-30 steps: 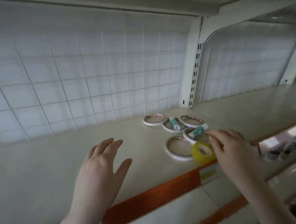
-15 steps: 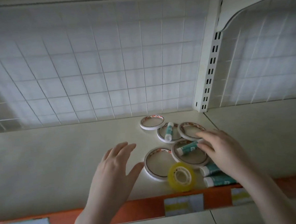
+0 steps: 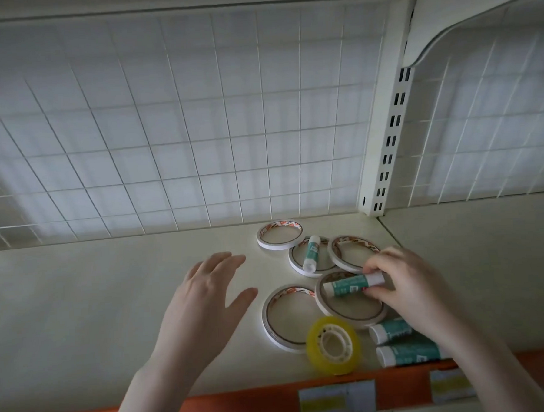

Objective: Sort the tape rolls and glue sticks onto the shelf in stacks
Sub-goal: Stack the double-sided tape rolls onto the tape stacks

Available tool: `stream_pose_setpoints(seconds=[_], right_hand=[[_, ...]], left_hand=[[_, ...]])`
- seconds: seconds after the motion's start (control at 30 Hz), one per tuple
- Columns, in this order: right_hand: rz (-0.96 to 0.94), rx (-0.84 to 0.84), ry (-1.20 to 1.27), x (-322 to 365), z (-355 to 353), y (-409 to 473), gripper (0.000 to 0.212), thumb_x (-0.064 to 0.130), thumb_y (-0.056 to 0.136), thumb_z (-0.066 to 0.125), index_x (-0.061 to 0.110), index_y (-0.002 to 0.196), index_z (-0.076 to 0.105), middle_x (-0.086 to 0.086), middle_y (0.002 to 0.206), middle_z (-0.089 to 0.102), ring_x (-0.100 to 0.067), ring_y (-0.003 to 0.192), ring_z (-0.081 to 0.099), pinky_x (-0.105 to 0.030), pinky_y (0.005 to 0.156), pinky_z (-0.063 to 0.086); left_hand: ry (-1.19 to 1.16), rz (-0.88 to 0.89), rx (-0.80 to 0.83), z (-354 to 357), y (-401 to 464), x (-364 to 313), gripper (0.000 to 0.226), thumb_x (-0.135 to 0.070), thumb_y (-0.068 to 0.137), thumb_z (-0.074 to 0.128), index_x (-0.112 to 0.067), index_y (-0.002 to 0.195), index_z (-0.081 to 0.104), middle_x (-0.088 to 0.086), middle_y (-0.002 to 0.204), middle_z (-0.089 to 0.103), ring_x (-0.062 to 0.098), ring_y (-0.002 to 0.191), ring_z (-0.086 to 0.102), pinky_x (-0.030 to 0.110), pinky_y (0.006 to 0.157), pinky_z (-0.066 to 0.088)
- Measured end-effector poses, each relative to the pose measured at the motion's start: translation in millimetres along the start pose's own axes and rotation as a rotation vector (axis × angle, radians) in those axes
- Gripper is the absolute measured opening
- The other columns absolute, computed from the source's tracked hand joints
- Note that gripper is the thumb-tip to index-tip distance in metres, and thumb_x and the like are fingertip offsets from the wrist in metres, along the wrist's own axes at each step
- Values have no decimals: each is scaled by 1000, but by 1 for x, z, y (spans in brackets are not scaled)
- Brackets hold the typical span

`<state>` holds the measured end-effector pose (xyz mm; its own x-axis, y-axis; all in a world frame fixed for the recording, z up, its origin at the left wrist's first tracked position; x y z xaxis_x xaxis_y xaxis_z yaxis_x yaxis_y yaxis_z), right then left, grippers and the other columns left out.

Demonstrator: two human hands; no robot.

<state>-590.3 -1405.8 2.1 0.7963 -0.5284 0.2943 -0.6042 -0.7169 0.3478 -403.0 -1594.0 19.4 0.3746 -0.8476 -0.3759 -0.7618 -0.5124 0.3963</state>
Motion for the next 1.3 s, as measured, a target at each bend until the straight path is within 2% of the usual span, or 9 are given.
stream_pose_setpoints(seconds=[0.2,0.43,0.57,0.73,0.87,0.93,1.03,1.17,1.3], right_hand=[[-10,-22,150,2,-9,-6,20,25,74,76,27,89,63,16,83,59,0,77,55,-18,66,44],[-1,-359,379,5,-20,-11,24,24,72,76,16,94,71,9,78,62,-4,78,57,-10,64,43],[-3,-425,403,12,-23,-15,25,26,74,68,18,98,70,9,82,64,-6,76,60,-20,64,48],[15,-444,403,13,-26,-19,24,21,78,71,20,102,69,10,86,64,-5,77,61,-20,65,50],[33,-458,383,9,-28,-24,23,21,79,69,19,102,69,10,86,63,-1,81,59,-12,67,47],[42,-452,379,7,-27,-26,23,20,81,69,18,103,69,10,87,64,0,83,58,-7,68,46],[41,-470,381,6,-28,-27,26,25,79,63,16,103,69,9,86,64,0,83,58,-6,68,45],[45,-489,388,3,-26,-26,23,16,79,70,16,102,69,9,86,64,1,83,58,-6,68,45],[28,-488,409,6,-26,-25,24,20,77,67,16,101,69,9,84,64,1,81,58,-3,66,43]], left_hand=[[25,94,24,-5,32,-3,48,-38,87,60,-23,131,50,-10,133,49,13,124,42,27,95,36],[43,208,161,22,82,-7,41,-30,91,56,-21,130,50,-6,131,52,15,121,47,29,97,38],[40,241,263,50,105,-6,38,-23,90,58,-19,127,54,-2,123,58,20,114,53,33,94,42],[60,294,317,75,115,-5,33,-24,90,58,-16,122,58,2,126,59,25,114,56,37,92,44],[32,368,335,89,114,-6,11,-22,90,57,-18,99,62,-1,103,66,25,98,61,38,79,49],[23,377,342,94,114,-5,12,-25,89,56,-26,101,60,-6,105,66,23,98,61,39,79,49],[-2,375,324,96,115,-4,16,-29,88,56,-33,103,58,-9,104,66,21,95,62,39,78,50],[12,333,284,92,116,-3,4,-28,88,59,-25,86,62,-8,85,63,19,80,59,39,71,49],[30,283,267,81,114,-2,6,-26,87,61,-23,83,64,-7,82,63,20,78,58,39,70,49]])
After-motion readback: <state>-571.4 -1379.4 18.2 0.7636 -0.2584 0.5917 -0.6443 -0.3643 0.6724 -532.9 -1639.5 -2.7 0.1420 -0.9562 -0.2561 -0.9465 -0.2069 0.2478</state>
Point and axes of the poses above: each hand's wrist, its own y-axis towards the middle knuckle, its own z-axis out of the palm, x = y × z, the point moved 6 cm from there along y, towards the middle knuckle
